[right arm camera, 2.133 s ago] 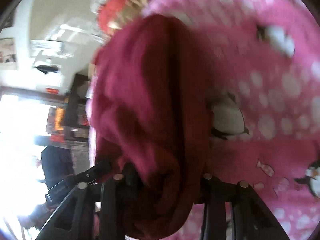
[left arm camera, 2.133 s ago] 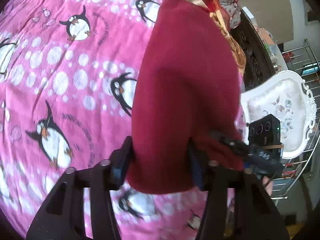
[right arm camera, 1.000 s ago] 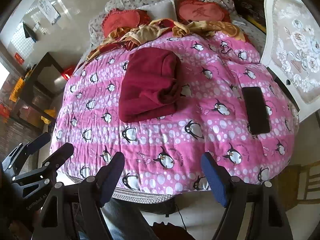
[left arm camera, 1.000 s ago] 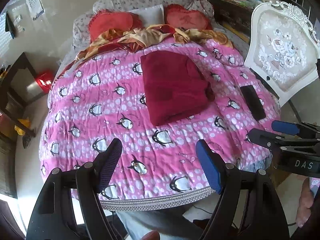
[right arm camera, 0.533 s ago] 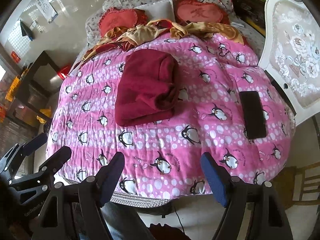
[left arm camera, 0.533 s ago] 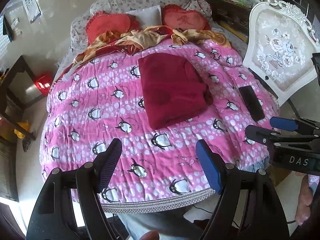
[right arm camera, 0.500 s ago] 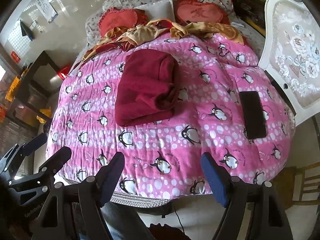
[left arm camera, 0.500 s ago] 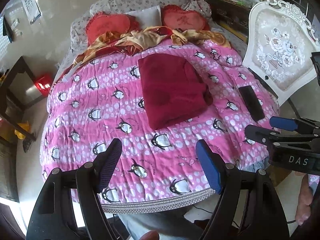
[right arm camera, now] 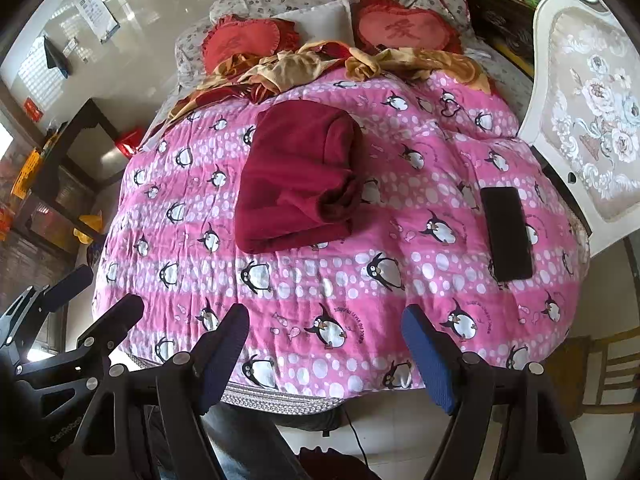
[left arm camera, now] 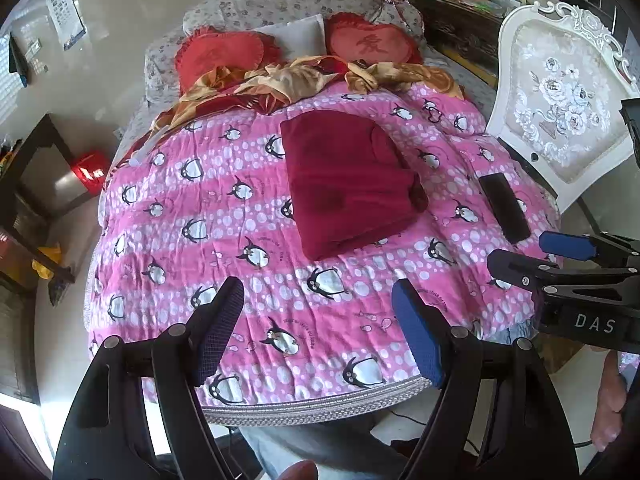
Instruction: Fold small clothes
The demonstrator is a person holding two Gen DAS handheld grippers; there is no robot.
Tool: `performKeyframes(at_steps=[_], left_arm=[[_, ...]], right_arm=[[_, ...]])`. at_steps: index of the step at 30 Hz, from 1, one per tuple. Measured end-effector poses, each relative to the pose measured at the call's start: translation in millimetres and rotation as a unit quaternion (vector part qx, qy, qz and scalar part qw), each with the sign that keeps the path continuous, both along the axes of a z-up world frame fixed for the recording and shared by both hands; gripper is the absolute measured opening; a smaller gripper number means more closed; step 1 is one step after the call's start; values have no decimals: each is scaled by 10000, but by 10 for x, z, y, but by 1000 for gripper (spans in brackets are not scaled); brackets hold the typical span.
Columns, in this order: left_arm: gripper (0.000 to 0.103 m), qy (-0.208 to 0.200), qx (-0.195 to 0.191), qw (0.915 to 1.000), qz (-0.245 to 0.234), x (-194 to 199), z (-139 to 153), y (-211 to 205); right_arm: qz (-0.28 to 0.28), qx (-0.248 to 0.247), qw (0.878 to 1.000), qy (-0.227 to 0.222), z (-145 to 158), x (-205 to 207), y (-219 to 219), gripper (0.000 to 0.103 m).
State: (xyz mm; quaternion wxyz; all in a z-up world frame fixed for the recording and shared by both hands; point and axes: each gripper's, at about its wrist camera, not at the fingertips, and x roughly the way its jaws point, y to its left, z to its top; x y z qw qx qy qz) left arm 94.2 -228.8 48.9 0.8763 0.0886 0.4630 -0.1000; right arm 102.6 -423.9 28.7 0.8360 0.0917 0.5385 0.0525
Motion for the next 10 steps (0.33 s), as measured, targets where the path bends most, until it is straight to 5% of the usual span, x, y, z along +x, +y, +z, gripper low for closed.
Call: performKeyframes(at_steps=[10], left_arm=[[77,-319,117,9994,50,-100,123,37]], right_arm=[[24,-38,10000,-51,16,-24,21,76]])
